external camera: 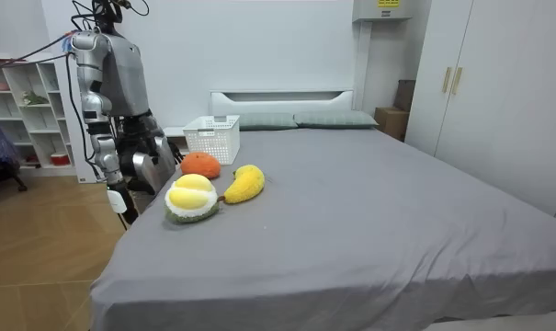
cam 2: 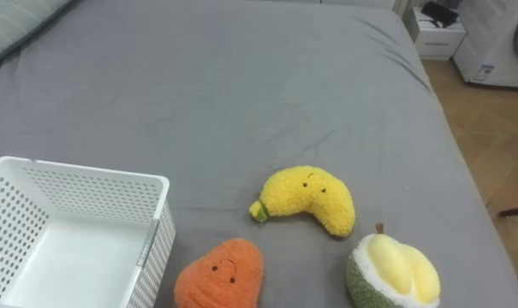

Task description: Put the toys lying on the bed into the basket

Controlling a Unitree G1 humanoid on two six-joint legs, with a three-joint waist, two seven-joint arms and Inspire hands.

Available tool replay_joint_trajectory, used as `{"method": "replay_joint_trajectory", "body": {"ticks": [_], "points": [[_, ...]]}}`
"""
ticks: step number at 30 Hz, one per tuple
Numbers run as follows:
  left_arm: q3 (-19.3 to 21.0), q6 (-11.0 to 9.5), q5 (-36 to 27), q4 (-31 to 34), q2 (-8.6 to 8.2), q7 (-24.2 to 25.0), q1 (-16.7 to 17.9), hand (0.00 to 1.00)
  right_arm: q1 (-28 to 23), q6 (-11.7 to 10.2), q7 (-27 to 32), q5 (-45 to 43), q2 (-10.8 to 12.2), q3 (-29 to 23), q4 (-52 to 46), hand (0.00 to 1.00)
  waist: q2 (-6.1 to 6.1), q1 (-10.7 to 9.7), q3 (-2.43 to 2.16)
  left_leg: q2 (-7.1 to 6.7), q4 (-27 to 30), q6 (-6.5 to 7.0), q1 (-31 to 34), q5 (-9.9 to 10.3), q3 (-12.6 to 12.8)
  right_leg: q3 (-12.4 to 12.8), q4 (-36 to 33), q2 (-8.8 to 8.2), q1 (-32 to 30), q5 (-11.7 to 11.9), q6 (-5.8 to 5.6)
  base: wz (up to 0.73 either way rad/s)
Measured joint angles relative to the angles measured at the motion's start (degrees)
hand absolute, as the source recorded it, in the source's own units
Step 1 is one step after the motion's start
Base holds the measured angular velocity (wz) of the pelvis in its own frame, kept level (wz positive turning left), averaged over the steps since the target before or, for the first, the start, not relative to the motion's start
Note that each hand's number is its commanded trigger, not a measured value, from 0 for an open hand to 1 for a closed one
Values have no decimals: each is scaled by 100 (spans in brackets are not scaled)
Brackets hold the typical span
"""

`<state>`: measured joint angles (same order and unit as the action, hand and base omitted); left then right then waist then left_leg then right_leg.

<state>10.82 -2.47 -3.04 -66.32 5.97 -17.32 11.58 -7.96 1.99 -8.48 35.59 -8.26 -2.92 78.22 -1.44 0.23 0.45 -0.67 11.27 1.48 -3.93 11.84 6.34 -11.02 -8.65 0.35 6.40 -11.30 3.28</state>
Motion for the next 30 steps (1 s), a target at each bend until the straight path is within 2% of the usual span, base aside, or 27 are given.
{"method": "replay_joint_trajectory", "body": {"ticks": [13, 18, 24, 27, 30], "points": [[-49, 9, 17, 5, -1, 0, 55, 0, 10, -1, 70, 10, -3, 54, -8, 0, 17, -9, -2, -3, -18, 0, -1, 0, 0, -8, 2, 1, 6, 5, -3, 0], [-11, 125, 14, -4, -3, 4, 41, 0, -17, 5, 192, 40, 4, 30, -14, 0, 40, -15, -3, -1, -54, 0, 3, 0, -27, 0, 9, 1, 5, 3, -5, 0], [216, 168, 24, 1, -5, 54, 42, 0, -163, 9, 262, 350, 2, -306, -37, 0, 49, -31, -5, 0, -48, 3, 40, -1, -29, 7, -1, -5, -52, 3, -7, 0], [493, 169, 28, -10, 9, 18, 129, 0, -229, 11, 415, 370, -1, -714, -15, 0, -4, -111, -49, -3, -37, 6, 13, -6, -27, 2, -4, -7, -39, 3, -8, 0], [499, 173, 23, -13, 20, 10, 183, 0, -253, 18, 578, 434, -4, -863, -22, 0, -52, -170, -53, -2, -36, 7, -28, -7, -16, 18, 0, -8, -29, 3, -8, -3]]}}
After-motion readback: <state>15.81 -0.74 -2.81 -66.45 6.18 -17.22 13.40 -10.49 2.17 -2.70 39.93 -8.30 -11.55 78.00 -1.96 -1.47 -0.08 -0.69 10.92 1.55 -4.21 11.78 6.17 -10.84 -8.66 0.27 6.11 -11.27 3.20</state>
